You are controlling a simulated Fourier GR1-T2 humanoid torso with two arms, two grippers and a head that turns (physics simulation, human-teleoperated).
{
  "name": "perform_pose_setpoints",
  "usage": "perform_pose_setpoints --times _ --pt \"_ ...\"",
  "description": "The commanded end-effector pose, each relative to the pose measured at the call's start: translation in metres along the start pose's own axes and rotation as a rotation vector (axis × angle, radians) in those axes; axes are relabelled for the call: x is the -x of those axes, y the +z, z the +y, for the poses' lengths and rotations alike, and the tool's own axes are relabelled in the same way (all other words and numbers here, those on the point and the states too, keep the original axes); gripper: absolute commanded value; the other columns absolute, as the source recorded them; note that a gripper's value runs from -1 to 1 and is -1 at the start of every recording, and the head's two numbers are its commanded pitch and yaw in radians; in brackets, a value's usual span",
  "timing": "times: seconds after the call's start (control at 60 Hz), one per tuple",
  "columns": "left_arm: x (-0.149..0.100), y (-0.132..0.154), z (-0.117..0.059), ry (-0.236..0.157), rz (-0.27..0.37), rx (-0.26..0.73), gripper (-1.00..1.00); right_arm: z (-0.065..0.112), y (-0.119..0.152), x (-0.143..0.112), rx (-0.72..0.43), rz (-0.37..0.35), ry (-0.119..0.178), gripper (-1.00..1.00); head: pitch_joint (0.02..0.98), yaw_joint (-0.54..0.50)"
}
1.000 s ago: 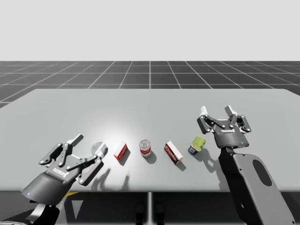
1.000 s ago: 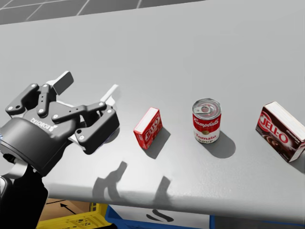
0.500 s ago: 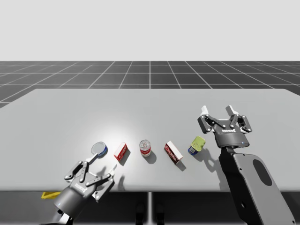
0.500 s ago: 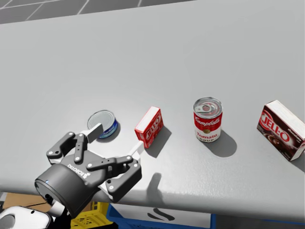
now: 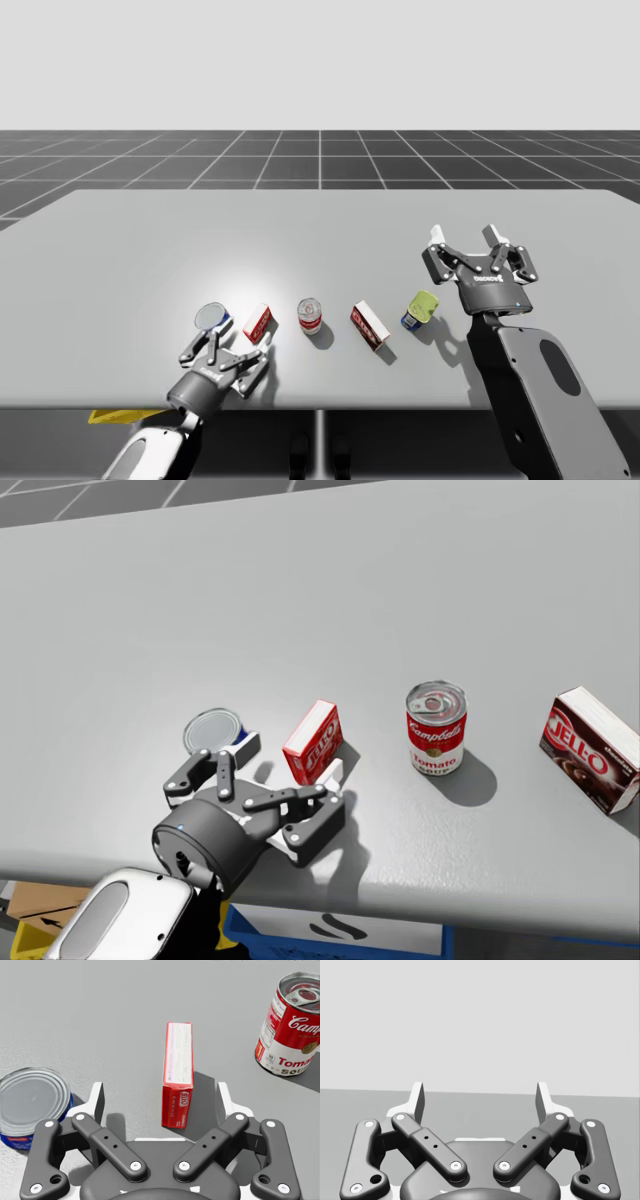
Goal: Grasp the gelatin box and hold it up.
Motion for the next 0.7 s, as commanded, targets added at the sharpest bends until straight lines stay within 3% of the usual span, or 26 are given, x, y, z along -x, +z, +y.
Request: perform_pose_setpoints --times 0.017,0.217,0.233,0.25,0.283,0.3,0.317,0.383,0.483,0.7 --pt "0.0010 -0.0170 -0.0039 0.014 0.005 -0.009 -1.00 -0.0004 -0.0005 0.0001 0.001 0.000 0.000 -1.00 0.884 0.24" --pt "0.0024 -0.0230 -0.0054 0.023 0.009 -0.009 -1.00 -0.0008 -0.0004 -0.0002 0.002 -0.001 -0.001 -1.00 0.884 0.24" --pt "0.0028 -0.0229 -0.0055 0.023 0.008 -0.010 -0.87 -0.0009 -0.0004 -0.0002 0.002 -0.001 -0.001 -1.00 0.884 0.24" --pt "0.0033 -0.0229 -0.0058 0.022 0.009 -0.012 -0.52 -0.0009 -0.0004 -0.0001 0.002 -0.001 -0.001 -1.00 0.883 0.24" --pt "0.0041 -0.0229 -0.0058 0.015 0.008 -0.014 -0.11 -0.0009 -0.0004 -0.0001 0.002 -0.001 -0.002 -1.00 0.882 0.24" --pt "0.0046 -0.0227 -0.0058 0.014 0.008 -0.013 0.73 -0.0009 -0.0003 -0.0002 0.002 -0.001 -0.002 -1.00 0.881 0.24" --pt "0.0048 -0.0226 -0.0058 0.013 0.008 -0.012 0.88 -0.0010 -0.0003 -0.0002 0.002 -0.001 -0.002 -1.00 0.880 0.24" --pt "0.0066 -0.0219 -0.0068 0.004 0.011 -0.002 1.00 -0.0010 -0.0003 -0.0001 0.002 -0.001 -0.002 -1.00 0.872 0.24" --pt "0.0088 -0.0210 -0.0082 -0.006 0.015 0.007 1.00 -0.0011 -0.0002 0.0000 0.004 0.000 -0.003 -1.00 0.832 0.24" --pt "0.0105 -0.0205 -0.0095 -0.015 0.014 0.020 1.00 -0.0015 -0.0006 0.0002 0.006 0.001 -0.004 -1.00 0.605 0.26"
